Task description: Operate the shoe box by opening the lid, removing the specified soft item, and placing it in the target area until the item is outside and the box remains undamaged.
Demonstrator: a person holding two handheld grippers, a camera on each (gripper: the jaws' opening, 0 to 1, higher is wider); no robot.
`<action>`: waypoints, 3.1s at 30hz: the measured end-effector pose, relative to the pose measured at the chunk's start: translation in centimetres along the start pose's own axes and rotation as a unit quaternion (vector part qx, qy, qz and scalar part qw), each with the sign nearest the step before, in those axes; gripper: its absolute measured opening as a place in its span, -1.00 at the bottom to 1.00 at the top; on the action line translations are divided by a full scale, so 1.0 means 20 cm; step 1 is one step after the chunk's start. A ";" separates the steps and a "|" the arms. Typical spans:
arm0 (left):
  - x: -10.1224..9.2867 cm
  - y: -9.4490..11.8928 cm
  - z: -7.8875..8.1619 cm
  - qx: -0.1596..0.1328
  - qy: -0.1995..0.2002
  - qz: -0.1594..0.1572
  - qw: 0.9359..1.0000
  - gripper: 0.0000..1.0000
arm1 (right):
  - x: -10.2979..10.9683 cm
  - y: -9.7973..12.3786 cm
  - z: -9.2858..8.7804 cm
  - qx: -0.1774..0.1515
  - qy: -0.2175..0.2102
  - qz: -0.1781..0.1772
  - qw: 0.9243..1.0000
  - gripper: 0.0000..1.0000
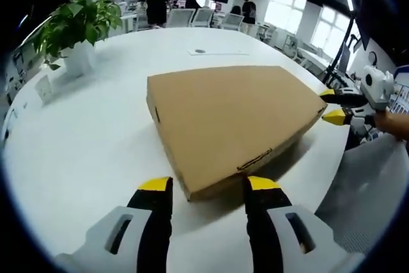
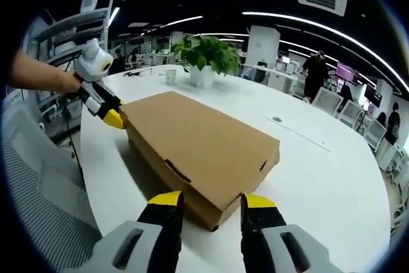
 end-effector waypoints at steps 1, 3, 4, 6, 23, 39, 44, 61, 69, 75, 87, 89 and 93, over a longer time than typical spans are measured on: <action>0.00 0.01 0.00 -0.007 0.001 0.000 1.000 -0.11 | 0.00 0.00 0.00 0.002 -0.001 0.001 1.000 -0.32; 0.00 0.01 0.01 -0.014 -0.007 0.000 1.000 -0.13 | 0.00 -0.01 -0.01 0.002 -0.007 0.002 1.000 -0.31; -0.01 0.01 0.01 -0.017 -0.016 -0.001 1.000 -0.15 | 0.00 -0.01 -0.01 0.002 -0.009 0.002 1.000 -0.32; -0.02 0.01 0.01 -0.020 -0.028 0.001 0.999 -0.18 | 0.00 -0.02 -0.01 0.003 -0.017 0.001 1.000 -0.32; 0.01 0.07 -0.02 -0.022 -0.019 0.010 1.000 -0.22 | 0.07 -0.04 0.01 -0.001 -0.008 0.006 1.000 -0.34; 0.03 0.12 -0.01 -0.021 -0.017 0.013 1.000 -0.21 | 0.09 -0.03 0.06 -0.012 -0.028 0.015 0.999 -0.33; 0.02 0.16 0.01 -0.030 -0.017 0.010 0.999 -0.20 | 0.10 0.00 0.09 -0.016 -0.029 0.020 0.999 -0.26; -0.01 0.26 0.12 -0.037 -0.034 0.009 0.999 -0.18 | 0.07 0.06 0.21 -0.041 -0.017 0.028 0.999 -0.16; -0.02 0.31 0.20 -0.055 -0.044 0.011 0.997 -0.15 | 0.04 0.08 0.28 -0.056 -0.010 0.023 0.998 -0.16; -0.02 0.33 0.25 -0.064 -0.058 0.017 0.996 -0.16 | 0.02 0.08 0.33 -0.065 -0.005 0.018 0.998 -0.16; 0.02 0.36 0.37 -0.089 -0.066 0.036 0.993 -0.30 | -0.04 0.07 0.42 -0.077 0.005 0.009 0.997 -0.22; 0.02 0.37 0.38 -0.092 -0.068 0.037 0.993 -0.31 | -0.05 0.07 0.43 -0.080 0.008 0.006 0.997 -0.24; 0.03 0.37 0.41 -0.099 -0.070 0.044 0.992 -0.37 | -0.08 0.06 0.45 -0.084 0.006 0.002 0.996 -0.31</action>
Point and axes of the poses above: the point that each gripper's makers call its tool centre point, and the gripper's own axes: y roughly backward along the fingers, x roughly to its left, z roughly out of its top, the point moved 9 cm from there along y, roughly backward along the fingers, and after that the axes turned 6 degrees about -z, right-handed, at the moved point
